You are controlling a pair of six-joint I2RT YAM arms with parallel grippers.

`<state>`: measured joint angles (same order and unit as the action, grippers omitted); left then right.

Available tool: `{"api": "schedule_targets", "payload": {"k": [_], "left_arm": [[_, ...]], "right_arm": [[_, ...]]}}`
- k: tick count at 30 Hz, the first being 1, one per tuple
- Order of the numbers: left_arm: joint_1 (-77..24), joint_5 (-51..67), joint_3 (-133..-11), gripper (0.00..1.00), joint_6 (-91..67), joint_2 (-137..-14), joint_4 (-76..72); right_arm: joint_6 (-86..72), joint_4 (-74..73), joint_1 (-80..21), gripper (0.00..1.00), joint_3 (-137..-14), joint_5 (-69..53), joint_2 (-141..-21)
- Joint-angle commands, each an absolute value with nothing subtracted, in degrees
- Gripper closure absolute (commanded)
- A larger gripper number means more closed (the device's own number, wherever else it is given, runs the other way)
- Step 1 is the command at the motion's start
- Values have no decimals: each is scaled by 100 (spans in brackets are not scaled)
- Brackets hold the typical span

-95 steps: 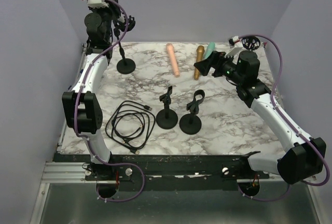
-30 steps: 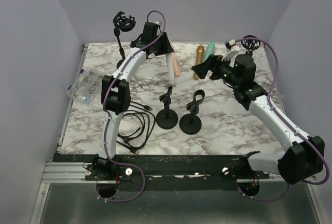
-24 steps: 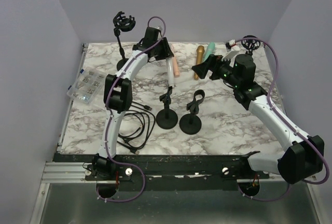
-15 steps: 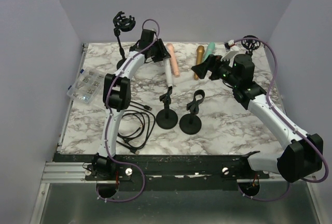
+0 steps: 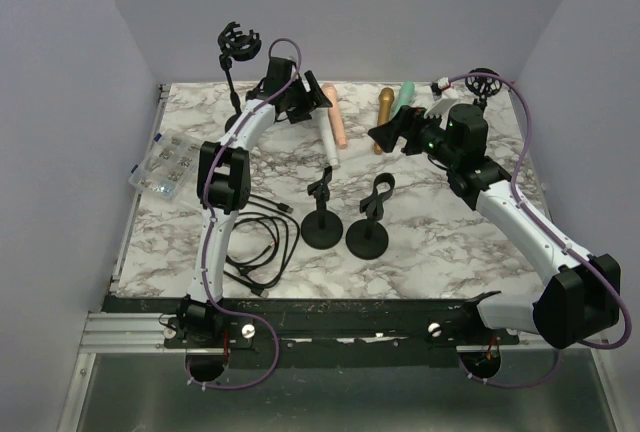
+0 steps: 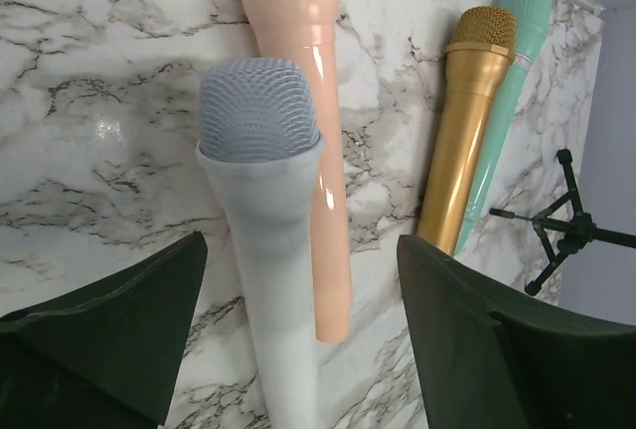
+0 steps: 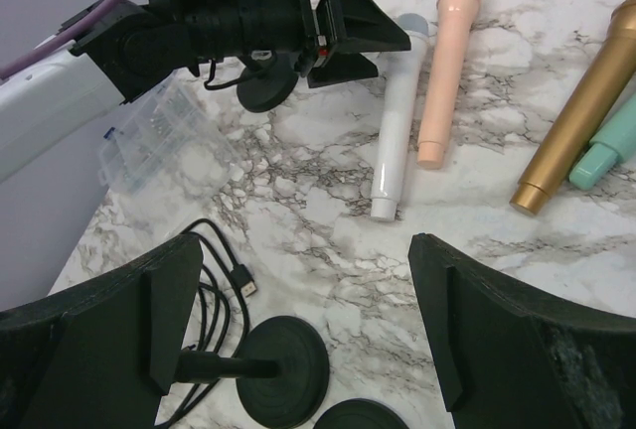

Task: Remove the microphone from the stand

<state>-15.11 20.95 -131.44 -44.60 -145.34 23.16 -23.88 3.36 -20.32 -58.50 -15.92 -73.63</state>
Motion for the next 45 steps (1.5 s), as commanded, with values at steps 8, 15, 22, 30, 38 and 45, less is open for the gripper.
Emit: {"api": "schedule_targets", "payload": {"k": [8,15,22,30,38,45], "left_arm": [[-1496,2505,-12950,19,-4145,-14159,2234],[-1528,2510,-12572,19,-3374,-13235,2682],[-1563,2650,-12096,18,-2534,-12183,2928],[-1435,2771,-10734,17,-2637,-10681,1895],[-871,2872,-10705,19,-2681,-10034,1975],[-68,2980,-10233,24,-3059,-9608,1391]], "right_arm": [[-2327,481,-2083,7,-5864,-1615,-7474],[-2348,547,-2081,6,-5827,-1623,-7523],[-2338,483,-2083,7,-5921,-1623,-7743],[-2355,441,-2083,7,-5958,-1640,-7883],[-2307,353,-2080,7,-5993,-1570,-7923],[-2320,369,-2081,7,-6001,-1600,-7992]]}}
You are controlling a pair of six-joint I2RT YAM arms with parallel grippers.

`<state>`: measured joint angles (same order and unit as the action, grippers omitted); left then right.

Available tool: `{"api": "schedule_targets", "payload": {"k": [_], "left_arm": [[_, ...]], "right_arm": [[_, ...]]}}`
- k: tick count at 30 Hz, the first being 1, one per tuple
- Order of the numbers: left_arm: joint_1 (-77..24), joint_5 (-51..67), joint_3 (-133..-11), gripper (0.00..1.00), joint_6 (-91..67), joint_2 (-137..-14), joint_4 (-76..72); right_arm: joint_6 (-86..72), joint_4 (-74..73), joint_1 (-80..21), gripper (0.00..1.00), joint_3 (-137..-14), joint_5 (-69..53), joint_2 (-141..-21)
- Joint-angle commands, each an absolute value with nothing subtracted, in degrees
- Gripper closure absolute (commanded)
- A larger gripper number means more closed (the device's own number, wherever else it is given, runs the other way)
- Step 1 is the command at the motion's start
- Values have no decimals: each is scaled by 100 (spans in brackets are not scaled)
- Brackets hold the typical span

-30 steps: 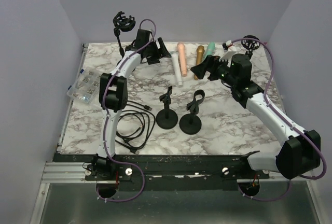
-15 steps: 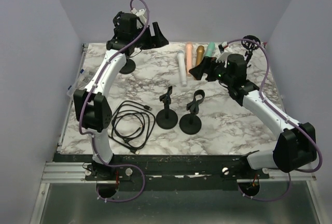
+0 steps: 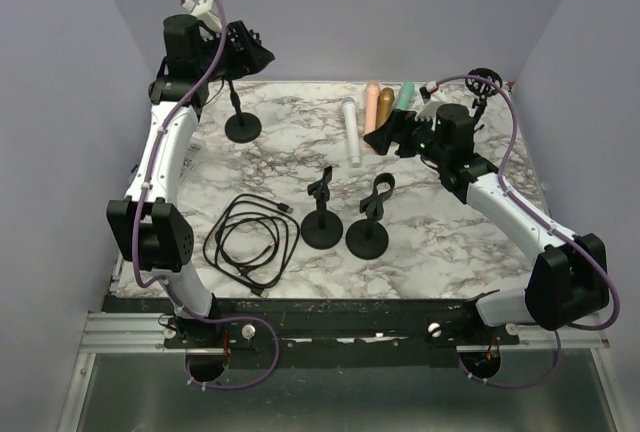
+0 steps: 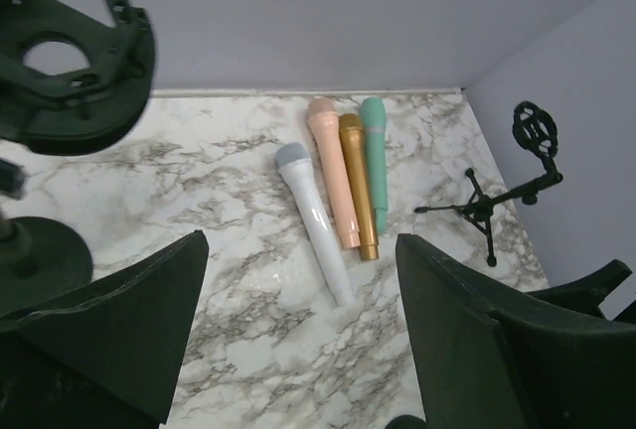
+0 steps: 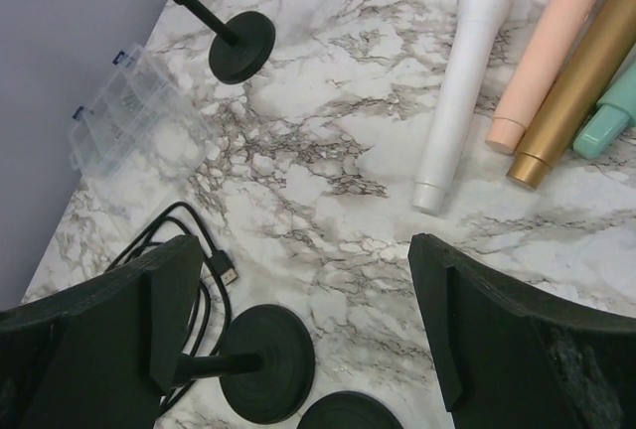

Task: Remove the microphone from the stand

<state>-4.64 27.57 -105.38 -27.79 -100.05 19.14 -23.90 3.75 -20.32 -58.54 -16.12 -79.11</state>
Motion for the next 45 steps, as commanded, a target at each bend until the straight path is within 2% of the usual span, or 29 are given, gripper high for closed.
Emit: {"api": "schedule_targets", "payload": {"k": [1,3,6,12,45], "left_arm": [[65,3087,-10157,25,-3209,-9591,1261],[393,3436,-9955,25,-3604,-9570,920],[737,3850,-9666,33,-4276,-9669,333],[1095,4028,-9823,30,-5038,-10259,76],[1174,3244,-10742,31,-4589,-11596,580]], "right_arm": [[-2318,368,-2079,7,-6007,-1608,-8000],[-2320,358,-2082,7,-6031,-1625,-8038],[-2316,326,-2083,7,-6059,-1623,-8078],[-2265,254,-2082,7,-6117,-1557,-8193],[-2153,88,-2074,8,-6328,-1285,-8591]]}}
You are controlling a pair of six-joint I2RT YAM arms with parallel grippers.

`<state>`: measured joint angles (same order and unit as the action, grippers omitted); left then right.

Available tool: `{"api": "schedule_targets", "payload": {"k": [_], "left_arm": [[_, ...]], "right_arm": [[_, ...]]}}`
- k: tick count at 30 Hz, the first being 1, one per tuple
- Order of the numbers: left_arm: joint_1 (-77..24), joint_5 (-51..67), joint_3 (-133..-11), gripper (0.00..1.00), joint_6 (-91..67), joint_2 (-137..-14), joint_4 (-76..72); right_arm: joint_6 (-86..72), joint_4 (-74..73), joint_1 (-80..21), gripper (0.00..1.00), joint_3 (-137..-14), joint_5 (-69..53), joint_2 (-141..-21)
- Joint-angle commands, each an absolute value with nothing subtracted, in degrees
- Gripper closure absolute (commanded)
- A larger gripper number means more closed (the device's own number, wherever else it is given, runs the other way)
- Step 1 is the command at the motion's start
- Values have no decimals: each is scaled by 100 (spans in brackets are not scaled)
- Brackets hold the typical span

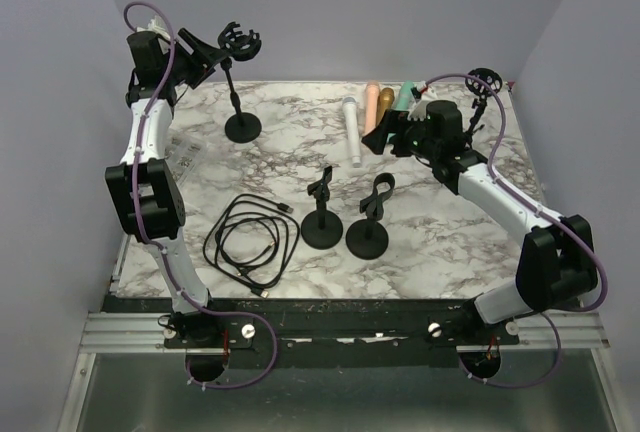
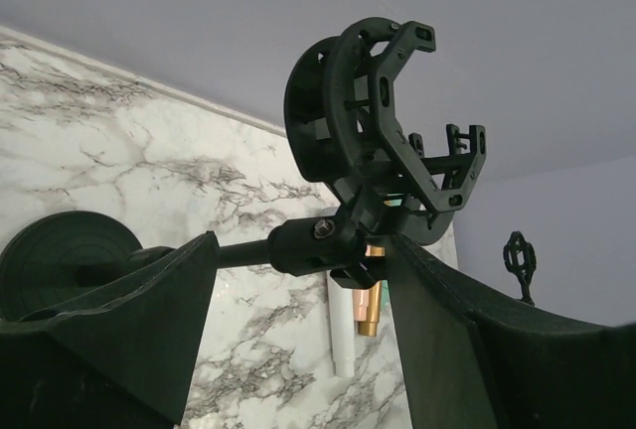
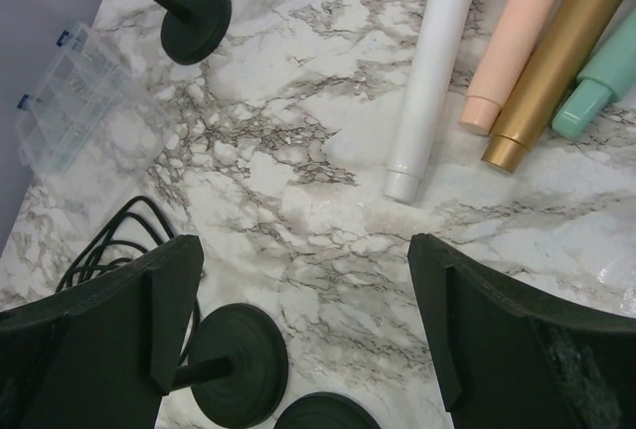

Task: Remove the microphone from the stand

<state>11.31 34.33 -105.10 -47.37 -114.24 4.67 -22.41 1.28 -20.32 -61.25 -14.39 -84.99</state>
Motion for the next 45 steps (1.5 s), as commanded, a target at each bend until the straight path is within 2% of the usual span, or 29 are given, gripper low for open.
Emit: {"api": "schedule_targets", "payload": {"k": [1,10,28,45], "left_arm": [[1169,3220,-10732,30,-4567,-11624,589],[1175,3177,-10456,31,-4551,-11781,500],[1187,2631,-8684,33,-4206,-11482,34],[1188,2526,-8576,33,-4174,-11706,536]], "right_arm": [[-2149,88,-2074,8,-6328,-1278,-8595],[-2153,80,-2069,8,-6362,-1252,-8664],[-2177,78,-2070,8,-6390,-1275,-8745],[-2219,149,-2074,8,-6363,-1303,-8804]]}}
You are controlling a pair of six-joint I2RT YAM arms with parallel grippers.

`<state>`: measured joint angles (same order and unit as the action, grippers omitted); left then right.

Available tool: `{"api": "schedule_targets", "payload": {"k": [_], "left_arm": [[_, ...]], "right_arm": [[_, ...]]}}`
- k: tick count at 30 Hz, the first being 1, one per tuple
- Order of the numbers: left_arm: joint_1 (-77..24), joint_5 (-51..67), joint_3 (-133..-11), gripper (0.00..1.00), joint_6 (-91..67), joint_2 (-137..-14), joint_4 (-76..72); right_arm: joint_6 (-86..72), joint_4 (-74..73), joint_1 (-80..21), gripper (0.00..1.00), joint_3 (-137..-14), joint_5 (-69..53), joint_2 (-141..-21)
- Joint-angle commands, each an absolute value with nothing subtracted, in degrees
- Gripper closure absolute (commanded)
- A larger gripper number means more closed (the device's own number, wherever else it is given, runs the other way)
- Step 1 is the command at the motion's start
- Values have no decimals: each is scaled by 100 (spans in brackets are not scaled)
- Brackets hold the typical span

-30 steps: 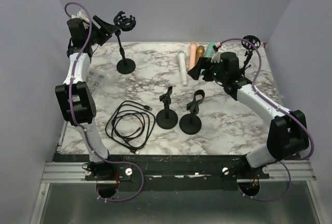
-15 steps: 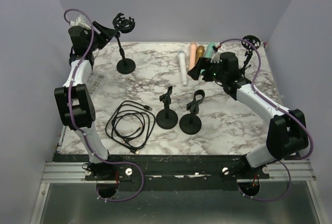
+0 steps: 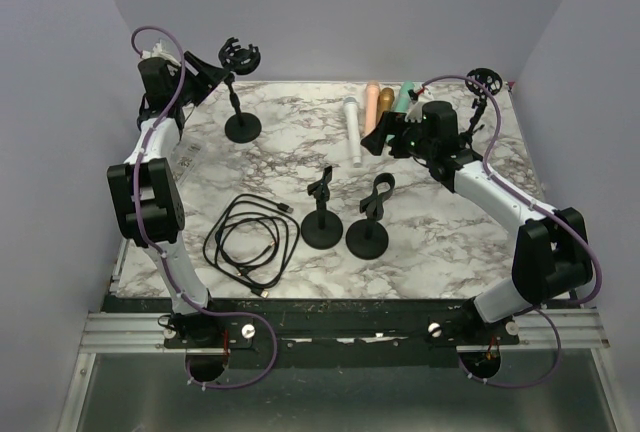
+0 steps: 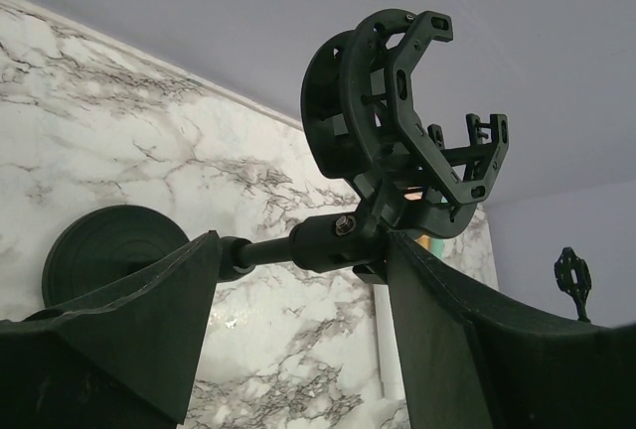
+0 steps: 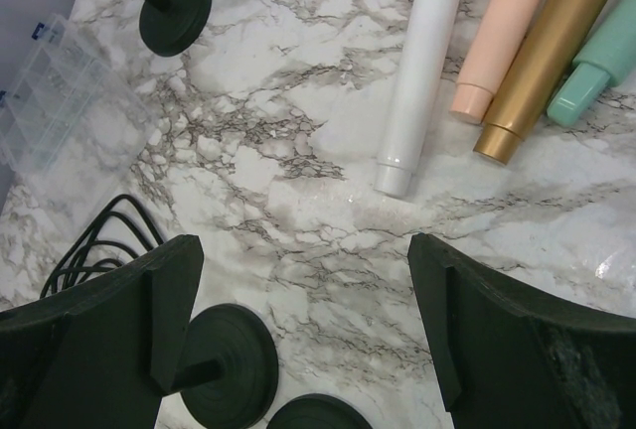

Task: Remove the microphone from the stand

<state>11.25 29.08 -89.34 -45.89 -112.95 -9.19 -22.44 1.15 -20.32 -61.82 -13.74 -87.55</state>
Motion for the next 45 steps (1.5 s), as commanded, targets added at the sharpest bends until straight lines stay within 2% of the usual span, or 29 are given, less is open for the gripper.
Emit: {"api": "schedule_targets", "payload": {"k": [1,7,21,27,37,42,45], "left_arm": [[1188,2525,-8593,33,-4183,-11734,603],[1160,2495,-8903,32,-4126,-11961,1328],[1163,2545,-8645,32,-4268,-11920,1302],[1156,2542,-9294,29,-4028,-11943,1751],[1122,2424,-11221,24,-3531,-11271,3076],[917,2570,-11317,23,-3255,-10621,3240],[642,2718,-10854,23,-3107,-10008,3027]], "right_arm": [[-2219,151,-2074,8,-6365,-1310,-8805],[-2224,158,-2074,8,-6346,-1320,-8788],[-2218,161,-2075,8,-6328,-1295,-8789],[-2223,215,-2074,8,-6293,-1267,-8742],[-2231,205,-2074,7,-6289,-1213,-8554],[-2243,167,-2074,7,-6273,-1226,-8406],[-2254,133,-2074,7,-6282,-1242,-8313]]}}
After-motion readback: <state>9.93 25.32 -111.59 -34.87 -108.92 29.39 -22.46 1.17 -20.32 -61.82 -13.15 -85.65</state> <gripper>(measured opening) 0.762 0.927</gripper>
